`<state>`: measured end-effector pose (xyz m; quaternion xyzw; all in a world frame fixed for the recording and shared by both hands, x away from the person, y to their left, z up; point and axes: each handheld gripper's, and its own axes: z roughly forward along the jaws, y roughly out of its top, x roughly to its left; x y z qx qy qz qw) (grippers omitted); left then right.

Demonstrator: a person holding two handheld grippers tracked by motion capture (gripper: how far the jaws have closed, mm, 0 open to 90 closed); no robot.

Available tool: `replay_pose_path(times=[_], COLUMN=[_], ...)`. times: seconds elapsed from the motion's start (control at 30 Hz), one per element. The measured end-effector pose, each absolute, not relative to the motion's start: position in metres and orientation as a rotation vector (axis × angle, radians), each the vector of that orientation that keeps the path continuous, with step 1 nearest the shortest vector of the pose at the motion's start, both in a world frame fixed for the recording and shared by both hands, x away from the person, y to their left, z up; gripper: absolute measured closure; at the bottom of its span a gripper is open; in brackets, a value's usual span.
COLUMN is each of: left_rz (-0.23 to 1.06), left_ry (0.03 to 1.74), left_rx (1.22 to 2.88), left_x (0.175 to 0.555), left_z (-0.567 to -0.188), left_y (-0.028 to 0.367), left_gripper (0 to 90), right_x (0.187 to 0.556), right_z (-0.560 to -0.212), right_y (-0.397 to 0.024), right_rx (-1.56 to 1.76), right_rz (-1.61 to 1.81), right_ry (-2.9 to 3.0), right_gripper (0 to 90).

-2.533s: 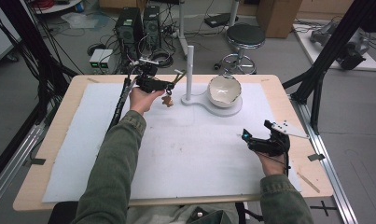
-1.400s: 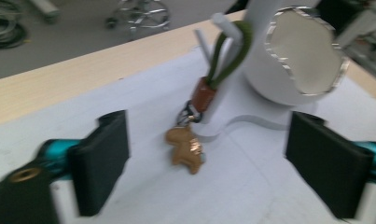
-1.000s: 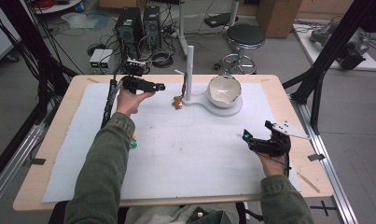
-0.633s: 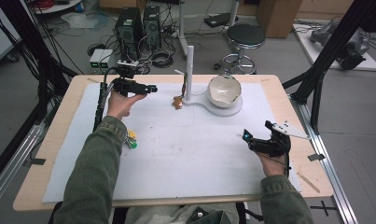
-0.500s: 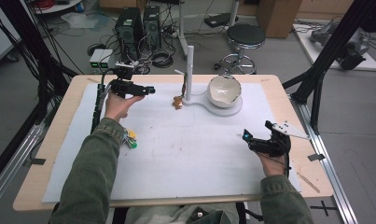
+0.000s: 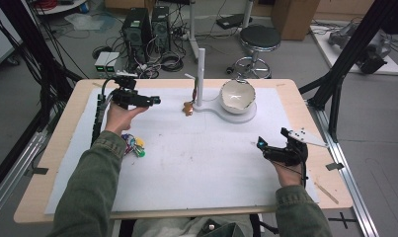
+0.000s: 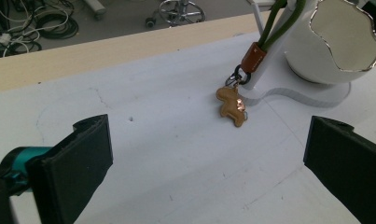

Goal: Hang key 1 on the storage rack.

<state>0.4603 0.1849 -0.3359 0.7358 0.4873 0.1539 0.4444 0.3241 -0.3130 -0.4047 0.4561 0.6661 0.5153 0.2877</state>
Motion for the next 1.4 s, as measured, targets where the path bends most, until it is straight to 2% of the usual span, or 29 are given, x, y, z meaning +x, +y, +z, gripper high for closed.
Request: replay_pose_path(times=[0.8, 1.4], left_rz=[0.403, 0.382], left_ry=[1.222, 1.249], left_rx=[1.814, 1.841], left_x=[0.434, 0.407], left_z=[-0.339, -0.365], left_y=[0.21, 0.225], left_gripper=[1.6, 1.7], right_x=[0.324, 0.324], right_z=[-0.405, -0.405], right_y=[-0.313, -0.312], right_rx=[1.214, 1.215], right_rz=[1.37, 1.371], right_ry=[1.781, 1.781], right_gripper=[0.6, 0.6])
